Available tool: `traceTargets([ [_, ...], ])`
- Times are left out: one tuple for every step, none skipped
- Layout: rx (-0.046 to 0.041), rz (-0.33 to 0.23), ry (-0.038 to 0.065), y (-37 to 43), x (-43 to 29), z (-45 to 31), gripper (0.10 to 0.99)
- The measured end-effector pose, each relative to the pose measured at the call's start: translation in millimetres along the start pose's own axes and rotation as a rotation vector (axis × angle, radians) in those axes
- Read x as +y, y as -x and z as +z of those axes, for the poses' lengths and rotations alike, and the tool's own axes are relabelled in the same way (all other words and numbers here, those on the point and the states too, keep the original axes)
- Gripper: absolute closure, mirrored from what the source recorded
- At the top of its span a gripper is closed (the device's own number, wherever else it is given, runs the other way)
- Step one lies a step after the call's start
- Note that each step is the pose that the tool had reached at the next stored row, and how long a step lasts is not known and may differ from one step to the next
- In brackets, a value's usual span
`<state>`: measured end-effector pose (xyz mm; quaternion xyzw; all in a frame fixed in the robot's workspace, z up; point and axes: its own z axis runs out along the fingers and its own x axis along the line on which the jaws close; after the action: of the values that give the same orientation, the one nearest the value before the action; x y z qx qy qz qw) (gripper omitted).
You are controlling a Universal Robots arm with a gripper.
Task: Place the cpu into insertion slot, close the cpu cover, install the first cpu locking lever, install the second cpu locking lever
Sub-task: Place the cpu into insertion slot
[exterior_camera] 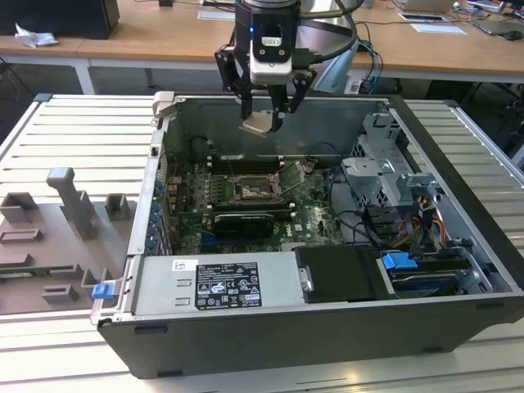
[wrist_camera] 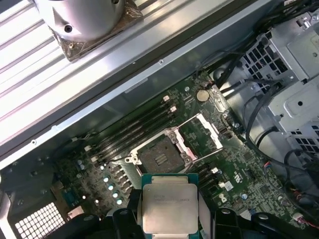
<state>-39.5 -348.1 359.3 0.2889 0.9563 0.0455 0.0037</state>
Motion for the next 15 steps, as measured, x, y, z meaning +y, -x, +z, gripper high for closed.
traceTargets([
  [-0.0008,0.010,0.000,0.0,0.0,0.1,0.545],
  [-0.0022,0.025,0.001,0.0,0.0,0.2,0.545],
  [-0.0032,0.035,0.001,0.0,0.0,0.2,0.545],
  [-0.0040,0.045,0.001,0.0,0.0,0.3,0.545],
  [-0.0051,0.057,0.001,0.0,0.0,0.4,0.545],
  [-0.0059,0.065,0.001,0.0,0.0,0.4,0.545],
  [-0.0071,0.079,0.002,0.0,0.0,0.5,0.545],
  [-0.0079,0.088,0.002,0.0,0.0,0.5,0.545],
  [-0.0090,0.101,0.002,0.0,0.0,0.6,0.545],
  [-0.0099,0.110,0.002,0.0,0.0,0.7,0.545],
  [-0.0116,0.129,0.003,0.0,0.0,0.8,0.545],
  [-0.0130,0.146,0.003,0.0,0.0,0.9,0.545],
  [-0.0143,0.160,0.003,0.0,0.0,1.0,0.545],
  [-0.0152,0.169,0.003,0.0,-0.1,1.0,0.545],
  [-0.0171,0.190,0.004,0.0,0.0,1.1,0.545],
])
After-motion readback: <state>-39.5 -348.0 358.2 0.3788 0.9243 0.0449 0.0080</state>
